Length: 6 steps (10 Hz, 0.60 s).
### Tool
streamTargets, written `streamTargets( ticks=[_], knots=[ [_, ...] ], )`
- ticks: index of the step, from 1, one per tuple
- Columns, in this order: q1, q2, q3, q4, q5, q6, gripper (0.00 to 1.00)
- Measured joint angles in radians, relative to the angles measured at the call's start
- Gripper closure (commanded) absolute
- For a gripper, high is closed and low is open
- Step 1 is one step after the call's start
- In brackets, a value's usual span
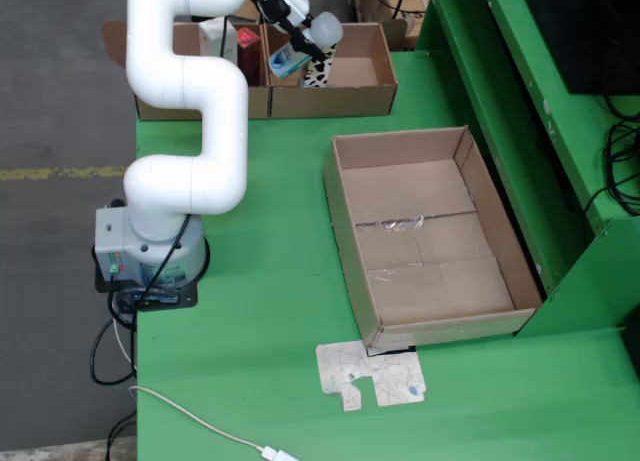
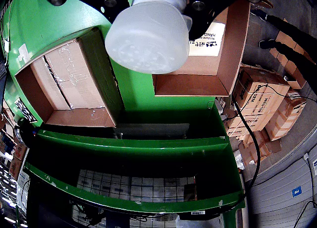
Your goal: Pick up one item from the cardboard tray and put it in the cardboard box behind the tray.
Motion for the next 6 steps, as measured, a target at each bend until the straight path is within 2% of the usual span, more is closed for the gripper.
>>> streamTargets(
  ticks=[3, 6],
  knots=[
    [0.000, 0.000, 0.000, 0.000, 0.000, 0.000, 1.00],
    [0.000, 0.000, 0.000, 0.000, 0.000, 0.000, 0.70]
  ],
)
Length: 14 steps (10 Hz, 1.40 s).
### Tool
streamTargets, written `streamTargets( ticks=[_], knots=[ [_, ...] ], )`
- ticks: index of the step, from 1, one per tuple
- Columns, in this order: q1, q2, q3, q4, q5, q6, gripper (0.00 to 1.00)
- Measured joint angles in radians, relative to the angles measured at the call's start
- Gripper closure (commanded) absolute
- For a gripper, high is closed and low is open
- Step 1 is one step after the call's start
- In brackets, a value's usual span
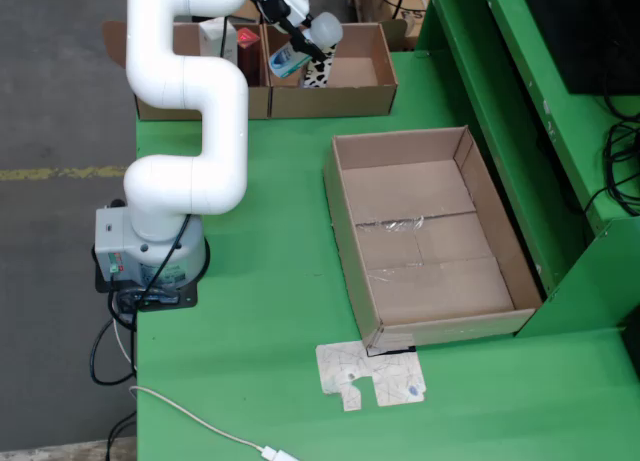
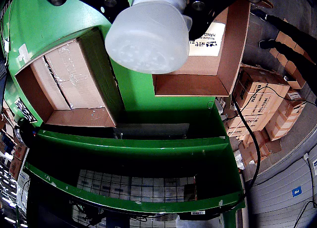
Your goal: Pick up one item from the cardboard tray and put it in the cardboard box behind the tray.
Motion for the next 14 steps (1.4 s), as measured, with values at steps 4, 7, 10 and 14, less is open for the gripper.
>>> streamTargets(
  ticks=[4, 7, 10, 14],
  knots=[
    [0.000, 0.000, 0.000, 0.000, 0.006, 0.000, 0.30],
    [0.000, 0.000, -0.003, 0.000, 0.011, -0.006, 0.00],
    [0.000, 0.000, -0.003, -0.002, 0.011, -0.006, 0.00],
    [0.000, 0.000, -0.003, -0.002, 0.011, -0.006, 0.00]
  ],
)
